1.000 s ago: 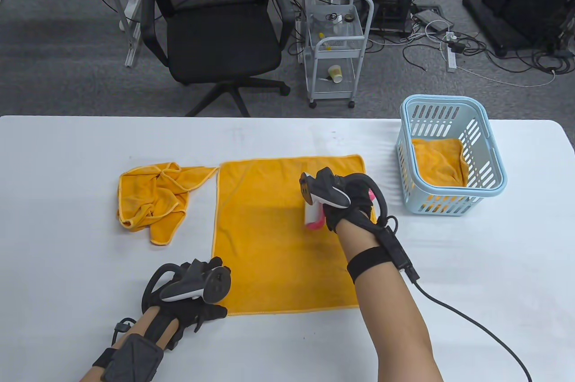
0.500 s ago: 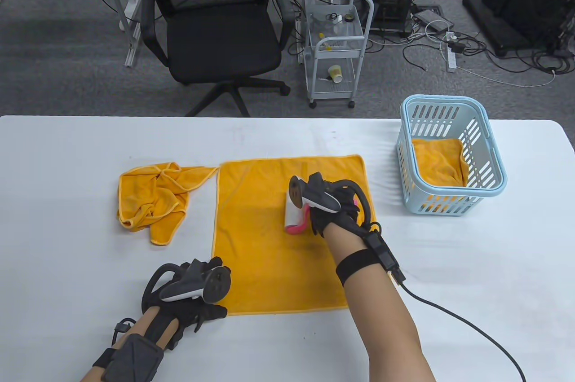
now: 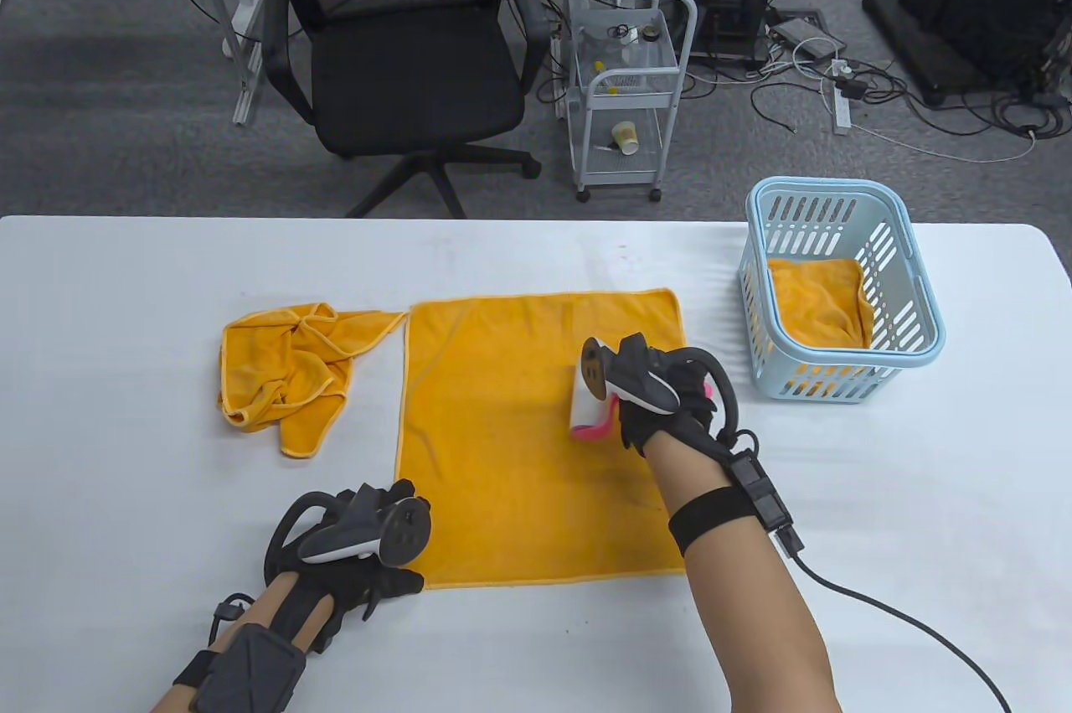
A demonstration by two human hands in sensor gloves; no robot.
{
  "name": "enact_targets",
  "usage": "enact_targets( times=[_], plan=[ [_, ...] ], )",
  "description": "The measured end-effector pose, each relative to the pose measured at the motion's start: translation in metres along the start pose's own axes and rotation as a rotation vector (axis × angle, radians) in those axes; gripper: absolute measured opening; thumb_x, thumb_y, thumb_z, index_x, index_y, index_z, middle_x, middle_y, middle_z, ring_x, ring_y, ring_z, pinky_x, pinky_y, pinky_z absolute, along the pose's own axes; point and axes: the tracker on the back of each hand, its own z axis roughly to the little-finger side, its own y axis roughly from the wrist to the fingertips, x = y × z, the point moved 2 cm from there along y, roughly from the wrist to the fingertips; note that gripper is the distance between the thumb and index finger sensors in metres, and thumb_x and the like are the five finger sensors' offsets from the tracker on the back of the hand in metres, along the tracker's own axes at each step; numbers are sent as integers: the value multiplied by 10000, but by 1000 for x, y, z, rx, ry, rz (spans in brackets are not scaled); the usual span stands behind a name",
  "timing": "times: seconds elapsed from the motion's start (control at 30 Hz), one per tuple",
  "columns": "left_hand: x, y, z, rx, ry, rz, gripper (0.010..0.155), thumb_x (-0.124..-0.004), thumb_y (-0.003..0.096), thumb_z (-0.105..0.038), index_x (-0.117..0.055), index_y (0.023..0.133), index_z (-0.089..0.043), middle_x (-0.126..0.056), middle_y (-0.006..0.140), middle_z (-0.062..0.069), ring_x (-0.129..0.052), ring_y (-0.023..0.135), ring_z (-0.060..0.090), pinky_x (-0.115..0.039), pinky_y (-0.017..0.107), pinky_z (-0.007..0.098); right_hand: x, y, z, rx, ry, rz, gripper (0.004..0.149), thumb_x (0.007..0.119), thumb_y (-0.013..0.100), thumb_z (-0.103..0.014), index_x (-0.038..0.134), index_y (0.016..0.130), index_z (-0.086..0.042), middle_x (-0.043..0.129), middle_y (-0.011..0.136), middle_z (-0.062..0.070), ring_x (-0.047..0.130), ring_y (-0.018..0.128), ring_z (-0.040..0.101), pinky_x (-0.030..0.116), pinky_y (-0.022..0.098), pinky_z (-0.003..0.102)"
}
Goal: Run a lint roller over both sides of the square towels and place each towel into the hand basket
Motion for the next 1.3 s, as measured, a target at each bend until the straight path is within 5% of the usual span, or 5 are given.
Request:
enact_targets(
  times=[0.3,0.7,0.83,1.07,1.3],
  plan=[
    [0,0,0,1,-3,-1,855,-846,369,-631,-531,1071,-260,-441,1209,95,-627,1062,383,-540,748,677,12,-26,-77,-224,49,9,572,926,472,-343,750,1004,-225,882,921,78,914,830,377,776,581,578],
    [0,0,0,1,-3,-1,855,-846,369,-631,-533,1072,-259,-444,1209,98,-630,1061,385,-538,749,676,29,-53,45,19,-141,-66,571,937,472,-295,753,1003,-197,907,879,96,920,791,401,754,577,619],
    [0,0,0,0,4,1,855,-845,369,-631,-533,1072,-257,-446,1209,96,-630,1061,384,-538,749,677,22,-63,61,21,-238,-51,566,941,472,-307,767,1001,-210,905,886,85,922,795,388,764,578,606],
    [0,0,0,0,3,1,855,-846,368,-631,-532,1071,-260,-444,1208,95,-629,1062,382,-539,749,676,9,-95,-16,-278,72,20,596,932,469,-355,746,1011,-191,903,884,89,955,769,369,815,541,561],
    [0,0,0,3,-4,1,855,-847,367,-632,-532,1070,-261,-440,1210,91,-628,1062,379,-541,749,673,18,-121,-63,-422,6,39,608,936,459,-385,750,1004,-189,916,870,81,976,746,349,838,521,538]
  ],
)
